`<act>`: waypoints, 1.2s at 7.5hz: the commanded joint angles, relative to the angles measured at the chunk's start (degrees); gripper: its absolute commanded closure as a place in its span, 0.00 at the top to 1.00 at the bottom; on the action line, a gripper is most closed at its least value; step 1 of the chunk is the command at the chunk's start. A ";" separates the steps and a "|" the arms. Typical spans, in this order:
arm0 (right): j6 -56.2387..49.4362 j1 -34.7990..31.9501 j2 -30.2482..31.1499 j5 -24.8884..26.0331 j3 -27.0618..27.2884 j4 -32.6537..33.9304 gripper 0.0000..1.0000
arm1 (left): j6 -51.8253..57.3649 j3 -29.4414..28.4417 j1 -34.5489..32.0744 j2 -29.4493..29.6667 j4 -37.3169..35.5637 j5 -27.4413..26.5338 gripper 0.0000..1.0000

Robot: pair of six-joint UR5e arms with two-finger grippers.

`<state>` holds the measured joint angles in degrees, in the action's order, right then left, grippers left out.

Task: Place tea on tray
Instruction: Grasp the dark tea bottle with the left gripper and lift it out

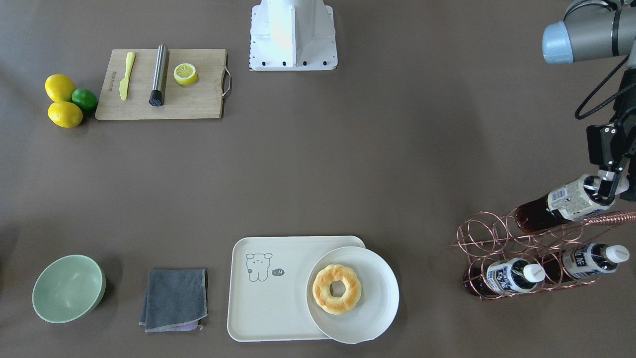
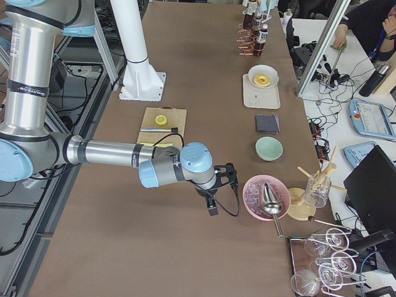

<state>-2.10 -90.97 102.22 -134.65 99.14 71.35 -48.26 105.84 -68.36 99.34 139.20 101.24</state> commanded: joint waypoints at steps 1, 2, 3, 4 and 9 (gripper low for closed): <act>-0.01 0.00 0.08 0.00 0.00 0.02 1.00 | 0.01 4.19 -2.93 -1.95 -1.47 2.83 0.00; 0.08 0.00 0.09 -0.09 0.09 0.02 1.00 | 0.01 5.51 -1.71 -3.00 -1.47 2.74 0.00; 0.08 0.00 0.09 -0.09 0.09 0.02 1.00 | 0.01 6.22 0.48 -3.10 -1.38 2.39 0.00; 0.08 0.00 0.09 -0.18 0.09 0.02 1.00 | -0.07 6.92 3.29 -2.84 -1.47 2.04 0.00; 0.08 0.00 0.09 -0.09 0.00 0.02 1.00 | 1.06 8.68 28.82 6.02 -5.31 -18.45 0.00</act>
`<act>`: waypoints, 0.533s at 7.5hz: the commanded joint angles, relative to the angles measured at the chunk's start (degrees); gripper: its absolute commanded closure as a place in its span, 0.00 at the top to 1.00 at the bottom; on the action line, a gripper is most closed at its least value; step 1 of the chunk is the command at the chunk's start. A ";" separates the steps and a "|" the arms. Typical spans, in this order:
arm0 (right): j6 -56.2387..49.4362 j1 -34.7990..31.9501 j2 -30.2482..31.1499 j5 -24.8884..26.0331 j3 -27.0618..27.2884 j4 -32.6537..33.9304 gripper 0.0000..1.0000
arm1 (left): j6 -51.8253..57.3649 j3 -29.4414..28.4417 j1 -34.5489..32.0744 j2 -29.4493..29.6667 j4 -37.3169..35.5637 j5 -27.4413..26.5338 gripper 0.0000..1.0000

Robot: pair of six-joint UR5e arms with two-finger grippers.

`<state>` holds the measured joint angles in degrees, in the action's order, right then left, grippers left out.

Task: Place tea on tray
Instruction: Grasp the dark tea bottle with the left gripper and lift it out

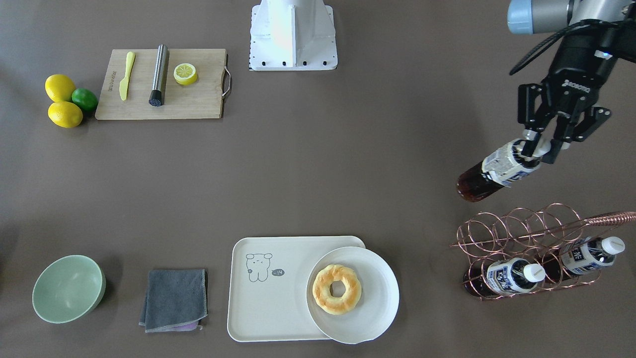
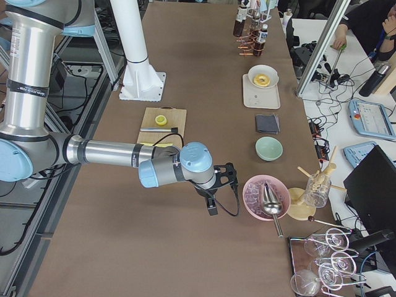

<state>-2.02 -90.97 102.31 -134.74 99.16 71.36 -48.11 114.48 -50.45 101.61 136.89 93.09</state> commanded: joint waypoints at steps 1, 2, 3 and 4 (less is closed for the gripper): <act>0.00 0.00 0.00 0.00 -0.02 0.00 1.00 | 3.70 -0.22 18.82 10.21 -9.74 -19.09 0.00; 0.00 0.00 -0.09 0.00 -0.11 0.00 1.00 | 3.55 -0.57 26.12 15.32 -15.46 -26.49 0.00; 0.00 0.00 -0.18 -0.08 -0.11 0.00 1.00 | 3.29 -2.40 31.85 18.33 -16.47 -32.83 0.00; 0.00 0.00 -0.18 -0.09 -0.11 0.00 1.00 | 2.94 -5.21 34.26 20.80 -16.48 -36.20 0.00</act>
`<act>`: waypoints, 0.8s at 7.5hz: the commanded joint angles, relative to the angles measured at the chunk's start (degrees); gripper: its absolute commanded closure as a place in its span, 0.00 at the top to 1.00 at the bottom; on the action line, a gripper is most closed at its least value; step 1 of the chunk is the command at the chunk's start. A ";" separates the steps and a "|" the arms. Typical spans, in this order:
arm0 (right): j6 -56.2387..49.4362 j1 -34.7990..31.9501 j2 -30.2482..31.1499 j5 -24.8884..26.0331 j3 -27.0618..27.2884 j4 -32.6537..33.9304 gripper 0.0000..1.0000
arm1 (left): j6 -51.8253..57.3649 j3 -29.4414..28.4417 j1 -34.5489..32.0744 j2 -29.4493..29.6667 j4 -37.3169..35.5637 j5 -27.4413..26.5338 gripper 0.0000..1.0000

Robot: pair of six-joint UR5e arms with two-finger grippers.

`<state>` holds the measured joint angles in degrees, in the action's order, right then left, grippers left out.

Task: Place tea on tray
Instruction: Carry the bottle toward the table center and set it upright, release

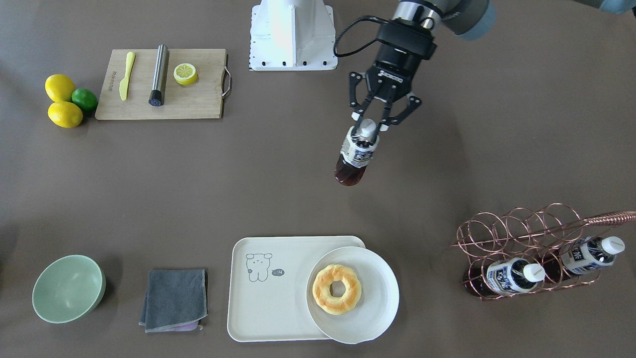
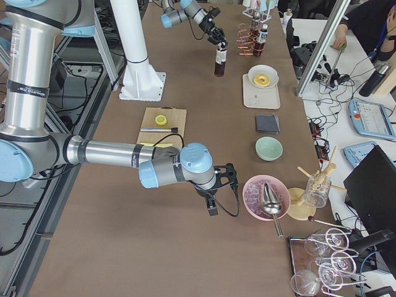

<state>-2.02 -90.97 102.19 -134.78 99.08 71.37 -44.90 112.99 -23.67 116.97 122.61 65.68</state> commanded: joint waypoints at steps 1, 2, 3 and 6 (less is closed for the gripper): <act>0.00 0.00 -0.06 -0.13 -0.02 0.00 1.00 | -0.45 -6.00 8.71 6.51 -2.11 -9.86 0.00; 0.00 0.00 -0.06 -0.22 -0.02 0.00 1.00 | -0.45 -7.16 10.03 6.69 -1.67 -12.05 0.00; 0.00 0.00 -0.06 -0.14 -0.02 0.00 1.00 | -0.45 -7.26 10.13 6.69 -1.67 -12.16 0.00; 0.00 0.00 -0.06 -0.13 -0.02 0.00 1.00 | -0.45 -7.78 10.57 6.69 -1.58 -12.59 0.00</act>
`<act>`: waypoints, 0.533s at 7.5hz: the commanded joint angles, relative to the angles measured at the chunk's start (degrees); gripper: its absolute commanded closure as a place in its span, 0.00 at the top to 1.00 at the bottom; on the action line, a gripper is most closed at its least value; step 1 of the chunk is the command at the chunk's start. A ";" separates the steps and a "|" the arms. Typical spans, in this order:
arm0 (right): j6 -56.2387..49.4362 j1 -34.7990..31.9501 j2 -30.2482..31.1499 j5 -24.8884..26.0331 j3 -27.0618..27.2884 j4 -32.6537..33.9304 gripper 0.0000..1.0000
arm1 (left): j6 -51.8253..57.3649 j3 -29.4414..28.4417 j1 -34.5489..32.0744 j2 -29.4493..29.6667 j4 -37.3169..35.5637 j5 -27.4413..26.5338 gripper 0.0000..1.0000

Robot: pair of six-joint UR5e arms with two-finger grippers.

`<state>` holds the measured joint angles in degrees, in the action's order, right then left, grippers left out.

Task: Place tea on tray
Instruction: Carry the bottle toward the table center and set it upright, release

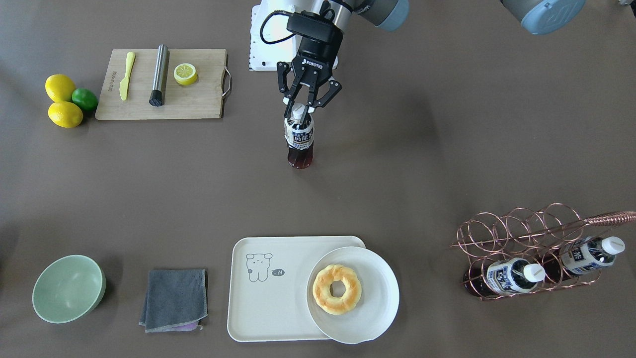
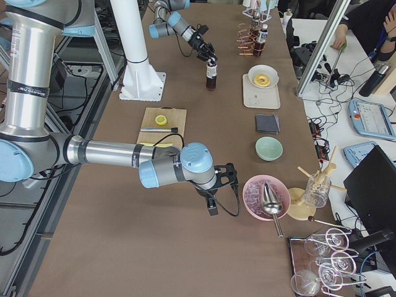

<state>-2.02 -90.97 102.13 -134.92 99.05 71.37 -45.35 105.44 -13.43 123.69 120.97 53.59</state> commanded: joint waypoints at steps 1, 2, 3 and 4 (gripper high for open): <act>0.00 0.00 0.00 0.00 0.00 0.00 1.00 | 0.00 -0.23 0.42 -0.02 0.05 -0.50 0.00; 0.00 0.00 0.00 0.00 0.00 0.00 1.00 | 0.08 -0.15 0.43 -0.02 0.05 -0.50 0.00; 0.00 0.00 0.00 -0.08 0.00 0.00 1.00 | 0.26 -0.06 0.34 -0.20 0.05 -0.50 0.47; 0.00 0.00 0.09 -0.08 0.00 0.00 1.00 | 0.70 0.20 0.25 -0.11 0.05 -0.50 0.96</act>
<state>-2.02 -90.97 102.13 -134.96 99.05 71.37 -45.17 105.35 -13.08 123.58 121.03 53.09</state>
